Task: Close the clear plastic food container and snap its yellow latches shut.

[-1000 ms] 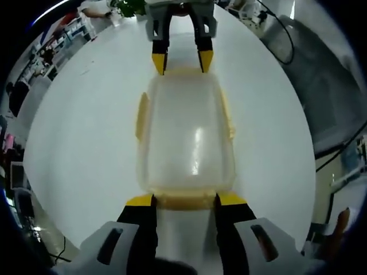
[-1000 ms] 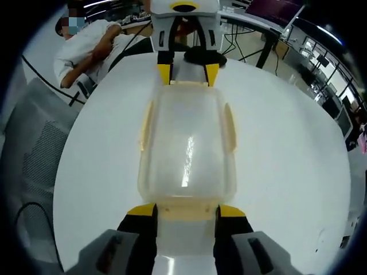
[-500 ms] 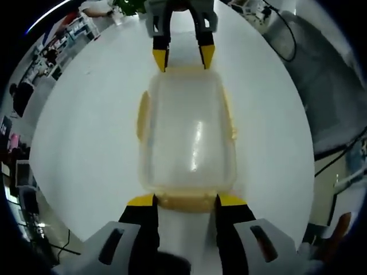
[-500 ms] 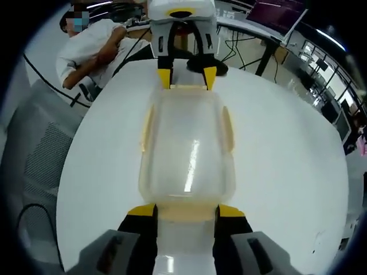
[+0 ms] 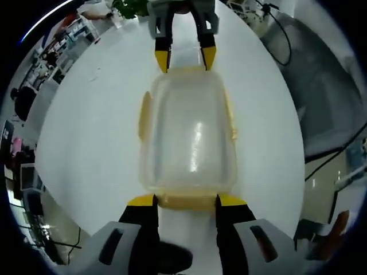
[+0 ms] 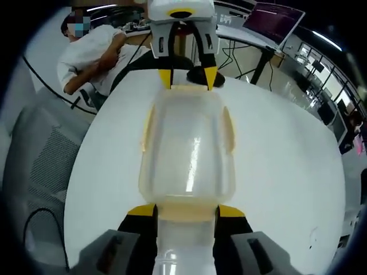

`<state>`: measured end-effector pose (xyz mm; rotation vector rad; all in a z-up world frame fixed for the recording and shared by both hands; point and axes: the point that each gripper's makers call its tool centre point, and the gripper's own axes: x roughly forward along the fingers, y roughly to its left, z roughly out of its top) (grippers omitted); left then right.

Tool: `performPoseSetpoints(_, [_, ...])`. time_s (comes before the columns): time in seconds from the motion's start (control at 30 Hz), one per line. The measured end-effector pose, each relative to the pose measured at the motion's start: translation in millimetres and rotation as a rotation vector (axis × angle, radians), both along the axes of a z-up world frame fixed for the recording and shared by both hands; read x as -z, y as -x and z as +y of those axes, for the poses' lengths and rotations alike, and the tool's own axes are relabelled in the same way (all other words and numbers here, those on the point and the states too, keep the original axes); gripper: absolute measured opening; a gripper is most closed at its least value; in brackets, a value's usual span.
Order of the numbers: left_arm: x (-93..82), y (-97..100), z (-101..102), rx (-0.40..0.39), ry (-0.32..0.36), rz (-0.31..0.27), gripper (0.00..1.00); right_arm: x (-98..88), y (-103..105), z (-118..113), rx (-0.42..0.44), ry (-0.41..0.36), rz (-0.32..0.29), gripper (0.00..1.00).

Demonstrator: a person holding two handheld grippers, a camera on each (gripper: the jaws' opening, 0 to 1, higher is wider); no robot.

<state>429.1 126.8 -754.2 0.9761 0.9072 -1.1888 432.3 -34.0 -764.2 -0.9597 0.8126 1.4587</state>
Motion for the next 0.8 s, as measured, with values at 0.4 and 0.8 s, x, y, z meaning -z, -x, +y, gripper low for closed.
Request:
performPoseSetpoints(0.4, [-18.6, -3.9, -14.1, -0.011, 0.012, -0.019, 0.37, -18.1, -7.2, -14.1, -0.013, -0.003, -0.032, 0.36])
performPoseSetpoints(0.8, [-29.1, -9.5, -28.7, 0.004, 0.006, -0.037, 0.37, -26.9, -10.3, -27.9, 0.004, -0.008, -0.038, 0.36])
